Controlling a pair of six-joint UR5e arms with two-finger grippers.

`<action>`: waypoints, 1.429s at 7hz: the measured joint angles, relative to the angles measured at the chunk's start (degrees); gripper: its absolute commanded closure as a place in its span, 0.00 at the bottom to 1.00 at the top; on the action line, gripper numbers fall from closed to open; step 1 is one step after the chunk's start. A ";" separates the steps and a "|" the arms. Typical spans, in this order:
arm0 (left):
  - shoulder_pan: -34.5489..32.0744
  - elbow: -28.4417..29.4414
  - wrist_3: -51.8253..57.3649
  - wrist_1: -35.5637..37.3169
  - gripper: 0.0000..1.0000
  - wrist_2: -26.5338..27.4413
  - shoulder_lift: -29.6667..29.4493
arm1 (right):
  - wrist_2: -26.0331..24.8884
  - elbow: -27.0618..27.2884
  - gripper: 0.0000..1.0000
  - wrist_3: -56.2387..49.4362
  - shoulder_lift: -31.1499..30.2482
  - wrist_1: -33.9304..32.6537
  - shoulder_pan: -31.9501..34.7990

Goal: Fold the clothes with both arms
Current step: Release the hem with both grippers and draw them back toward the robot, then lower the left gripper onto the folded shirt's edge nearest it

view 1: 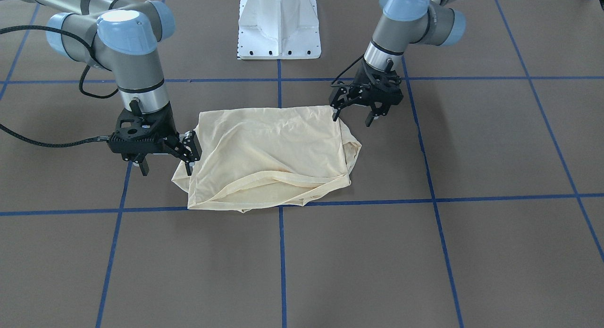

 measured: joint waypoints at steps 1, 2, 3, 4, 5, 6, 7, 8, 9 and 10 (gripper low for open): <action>4.44 0.16 -4.17 -0.51 0.19 1.94 0.14 | 0.00 0.17 0.00 -0.07 -0.12 0.00 0.01; 7.56 0.35 -7.21 -0.66 0.35 2.77 0.03 | -0.02 0.21 0.00 -0.12 -0.14 0.00 -0.01; 9.30 0.57 -8.69 -0.70 0.37 3.07 -0.18 | -0.06 0.24 0.00 -0.14 -0.14 0.00 -0.03; 9.93 0.67 -9.18 -0.71 0.37 3.16 -0.34 | -0.10 0.24 0.00 -0.15 -0.11 0.00 -0.03; 9.79 0.70 -9.23 -0.70 0.37 3.21 -0.39 | -0.15 0.24 0.00 -0.15 -0.06 0.00 -0.06; 8.80 0.64 -9.06 -0.64 0.37 3.25 -0.40 | -0.19 0.25 0.00 -0.14 -0.02 0.00 -0.09; 7.23 0.51 -8.47 -0.56 0.37 3.25 -0.38 | -0.23 0.24 0.00 -0.10 0.00 0.00 -0.11; 5.85 0.53 -7.14 -0.48 0.37 3.23 -0.36 | -0.26 0.20 0.00 -0.08 0.01 0.00 -0.12; 4.83 0.61 -5.67 -0.41 0.37 3.18 -0.35 | -0.26 0.17 0.00 -0.07 0.01 0.00 -0.12; 4.45 0.67 -5.05 -0.38 0.38 3.12 -0.36 | -0.27 0.17 0.00 -0.07 0.01 0.00 -0.12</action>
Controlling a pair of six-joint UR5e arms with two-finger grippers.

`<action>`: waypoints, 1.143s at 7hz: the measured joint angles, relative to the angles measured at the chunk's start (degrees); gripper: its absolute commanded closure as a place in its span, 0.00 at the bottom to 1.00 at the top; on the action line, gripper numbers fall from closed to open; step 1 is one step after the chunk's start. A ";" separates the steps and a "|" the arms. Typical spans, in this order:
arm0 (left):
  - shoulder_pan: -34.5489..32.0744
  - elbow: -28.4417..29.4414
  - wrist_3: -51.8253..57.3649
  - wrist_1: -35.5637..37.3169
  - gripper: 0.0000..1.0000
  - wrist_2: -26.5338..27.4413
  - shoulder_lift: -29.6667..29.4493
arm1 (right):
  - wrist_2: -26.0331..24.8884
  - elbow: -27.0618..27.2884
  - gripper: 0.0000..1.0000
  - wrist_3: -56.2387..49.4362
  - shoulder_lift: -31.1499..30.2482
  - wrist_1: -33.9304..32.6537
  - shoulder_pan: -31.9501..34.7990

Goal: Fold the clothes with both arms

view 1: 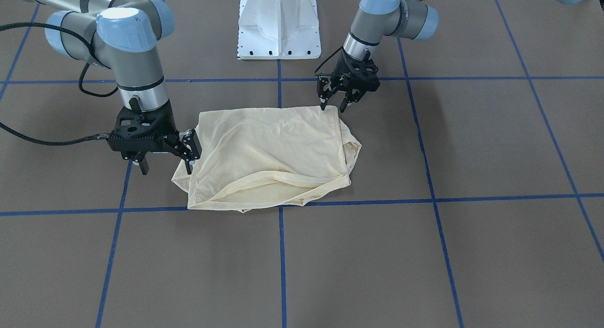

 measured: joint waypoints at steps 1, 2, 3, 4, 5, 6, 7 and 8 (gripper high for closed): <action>0.07 0.13 0.10 -0.05 0.56 -0.08 -0.06 | 0.00 -0.04 0.00 -0.02 -0.01 0.00 0.00; 0.25 0.35 -0.04 -0.22 0.90 -0.15 -0.15 | 0.00 -0.10 0.00 -0.06 -0.03 0.00 0.00; 0.41 0.49 -0.17 -0.34 1.00 -0.20 -0.23 | 0.00 -0.17 0.00 -0.08 -0.02 0.00 0.00; 0.47 0.45 -0.09 -0.39 1.00 -0.27 -0.26 | -0.02 -0.26 0.00 -0.11 -0.01 0.00 0.00; 0.28 0.08 0.45 -0.36 1.00 -0.41 -0.20 | -0.06 -0.31 0.00 -0.13 0.00 0.00 0.00; -0.72 -0.74 2.78 -0.19 1.00 -0.54 0.34 | -0.08 -0.37 0.00 -0.09 0.02 0.00 -0.04; -3.02 -1.30 7.04 -0.04 1.00 -0.59 1.47 | -0.09 -0.45 0.00 -0.01 0.06 0.00 -0.06; -6.68 -1.00 12.06 0.05 1.00 -0.66 2.55 | -0.09 -0.49 0.00 0.07 0.08 0.00 -0.11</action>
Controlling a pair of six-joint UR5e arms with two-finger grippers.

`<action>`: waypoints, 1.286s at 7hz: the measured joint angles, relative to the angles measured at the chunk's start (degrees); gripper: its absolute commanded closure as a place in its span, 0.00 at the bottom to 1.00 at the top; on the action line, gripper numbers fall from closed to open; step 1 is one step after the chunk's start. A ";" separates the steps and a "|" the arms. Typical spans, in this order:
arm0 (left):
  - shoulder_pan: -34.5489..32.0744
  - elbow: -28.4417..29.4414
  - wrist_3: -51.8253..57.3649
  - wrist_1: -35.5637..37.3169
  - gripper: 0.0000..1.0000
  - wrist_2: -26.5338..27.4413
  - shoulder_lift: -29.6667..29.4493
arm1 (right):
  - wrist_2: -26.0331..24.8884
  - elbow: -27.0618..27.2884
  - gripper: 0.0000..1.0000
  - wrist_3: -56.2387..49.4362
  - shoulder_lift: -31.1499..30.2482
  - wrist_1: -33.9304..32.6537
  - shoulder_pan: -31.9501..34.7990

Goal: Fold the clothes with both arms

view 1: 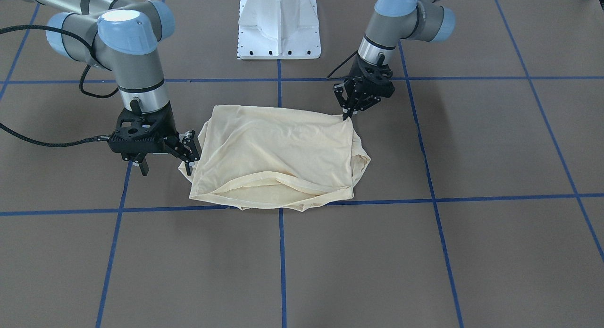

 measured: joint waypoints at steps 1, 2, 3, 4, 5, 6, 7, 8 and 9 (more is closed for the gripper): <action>-4.58 1.62 5.54 -0.11 1.00 -0.04 0.59 | 0.02 -0.02 0.00 0.09 0.01 0.00 -0.03; -9.63 4.97 10.73 -0.39 1.00 -0.05 0.23 | 0.06 -0.04 0.00 0.15 0.01 0.00 -0.05; -14.54 10.07 15.38 -0.96 1.00 -0.05 -2.04 | 0.08 -0.05 0.00 0.18 0.04 0.00 -0.10; -18.58 18.13 18.66 -2.49 1.00 -0.06 -7.10 | 0.08 -0.07 0.00 0.19 0.10 0.00 -0.12; -21.42 28.31 20.17 -5.71 1.00 -0.05 -13.44 | 0.09 -0.09 0.00 0.19 0.15 0.00 -0.17; -23.29 37.73 20.75 -9.98 0.01 -0.10 -19.10 | 0.10 -0.07 0.00 0.19 0.20 0.00 -0.24; -24.53 43.42 21.16 -13.11 0.00 -0.53 -22.38 | 0.12 -0.07 0.00 0.35 0.38 0.00 -0.37; -25.67 44.93 22.74 -15.54 0.00 -1.71 -23.14 | 0.09 -0.10 0.00 0.72 0.92 -0.02 -0.54; -27.31 43.44 25.69 -17.65 0.00 -4.92 -21.91 | 0.04 -0.28 0.00 2.07 2.06 -0.08 -0.77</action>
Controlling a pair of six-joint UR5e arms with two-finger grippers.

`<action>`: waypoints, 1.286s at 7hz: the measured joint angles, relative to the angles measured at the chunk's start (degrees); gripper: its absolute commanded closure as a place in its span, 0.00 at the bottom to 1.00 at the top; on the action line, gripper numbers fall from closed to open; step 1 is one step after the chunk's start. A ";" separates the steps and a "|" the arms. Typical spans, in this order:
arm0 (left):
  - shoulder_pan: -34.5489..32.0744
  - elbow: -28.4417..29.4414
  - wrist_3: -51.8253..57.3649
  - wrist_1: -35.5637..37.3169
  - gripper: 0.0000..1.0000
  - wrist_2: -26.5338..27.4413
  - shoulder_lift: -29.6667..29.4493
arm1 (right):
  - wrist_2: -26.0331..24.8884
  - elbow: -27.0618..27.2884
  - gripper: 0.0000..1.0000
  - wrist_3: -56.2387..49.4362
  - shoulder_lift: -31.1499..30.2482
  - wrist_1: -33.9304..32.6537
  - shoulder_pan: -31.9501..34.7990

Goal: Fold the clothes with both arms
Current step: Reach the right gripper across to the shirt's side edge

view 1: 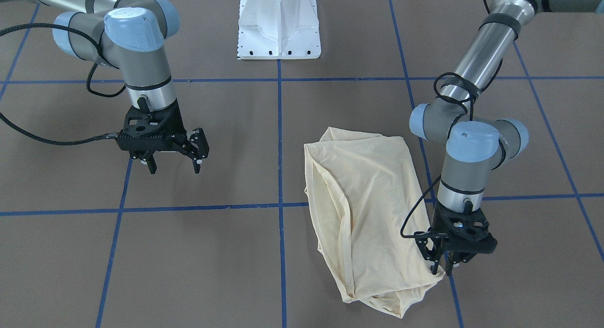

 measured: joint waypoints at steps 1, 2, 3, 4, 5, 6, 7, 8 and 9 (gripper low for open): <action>-1.86 -2.83 2.88 -0.98 0.00 -4.79 2.40 | -0.06 -1.16 0.01 2.96 2.33 -0.07 -0.51; -3.30 -5.95 5.34 -1.45 0.00 -8.66 5.19 | -0.22 -4.77 0.01 6.77 6.86 -0.16 -1.54; -3.96 -9.20 6.35 -1.68 0.00 -10.40 8.04 | -0.90 -10.83 0.02 10.02 13.28 -0.23 -3.02; -4.18 -11.43 6.54 -1.76 0.00 -11.02 9.88 | -2.46 -17.84 0.04 10.93 19.99 -0.26 -4.83; -4.22 -12.48 6.49 -1.81 0.00 -11.22 10.69 | -4.36 -25.16 0.17 10.53 26.52 -0.27 -6.93; -4.22 -12.85 6.43 -1.85 0.00 -11.30 10.98 | -6.48 -30.98 0.31 10.32 31.37 -0.02 -9.26; -4.21 -12.98 6.40 -1.88 0.00 -11.33 11.07 | -8.54 -34.13 0.37 10.20 33.38 1.08 -11.59; -4.20 -13.01 6.38 -1.89 0.00 -11.32 11.09 | -9.50 -35.48 0.39 8.78 33.59 2.30 -13.29; -4.20 -13.03 6.38 -1.89 0.00 -11.31 11.14 | -9.90 -36.19 0.44 4.94 33.58 2.84 -14.37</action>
